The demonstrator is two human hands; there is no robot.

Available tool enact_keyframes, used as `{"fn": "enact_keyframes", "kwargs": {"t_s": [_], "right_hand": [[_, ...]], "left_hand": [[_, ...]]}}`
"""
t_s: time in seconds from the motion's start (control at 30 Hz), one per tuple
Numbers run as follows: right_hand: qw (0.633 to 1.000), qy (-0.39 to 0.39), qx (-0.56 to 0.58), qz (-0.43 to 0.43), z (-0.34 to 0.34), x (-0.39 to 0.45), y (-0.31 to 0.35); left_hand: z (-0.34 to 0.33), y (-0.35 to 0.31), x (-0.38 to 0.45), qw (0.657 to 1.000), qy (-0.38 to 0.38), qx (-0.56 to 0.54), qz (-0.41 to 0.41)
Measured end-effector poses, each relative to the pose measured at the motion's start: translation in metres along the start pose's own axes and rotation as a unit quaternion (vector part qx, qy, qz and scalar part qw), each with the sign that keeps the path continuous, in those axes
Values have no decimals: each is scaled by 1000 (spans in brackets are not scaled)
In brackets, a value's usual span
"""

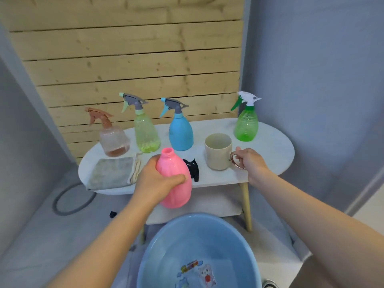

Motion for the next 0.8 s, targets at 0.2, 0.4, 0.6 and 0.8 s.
{"fn": "enact_keyframes", "kwargs": {"t_s": [0.2,0.4,0.6,0.8], "right_hand": [[998,13,-56,20,9,17,-9],[997,-5,-72,38,10,17,-16],[935,-90,-278,200,6,3,8],[883,-23,-276,379,-34,-31,30]], "left_hand": [[-5,6,4,1000,10,23,7],[-7,6,6,999,7,31,6],[-7,11,6,999,11,36,8],[1,19,9,1000,3,15,-7]]}}
Point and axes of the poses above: each hand's wrist, its own x-axis towards the middle knuckle, its own z-axis out of the back of the hand, y = z × x, the point moved 4 cm from there along x, towards the middle knuckle, and after that the axes turned 9 degrees about z, right-handed, at the moved point
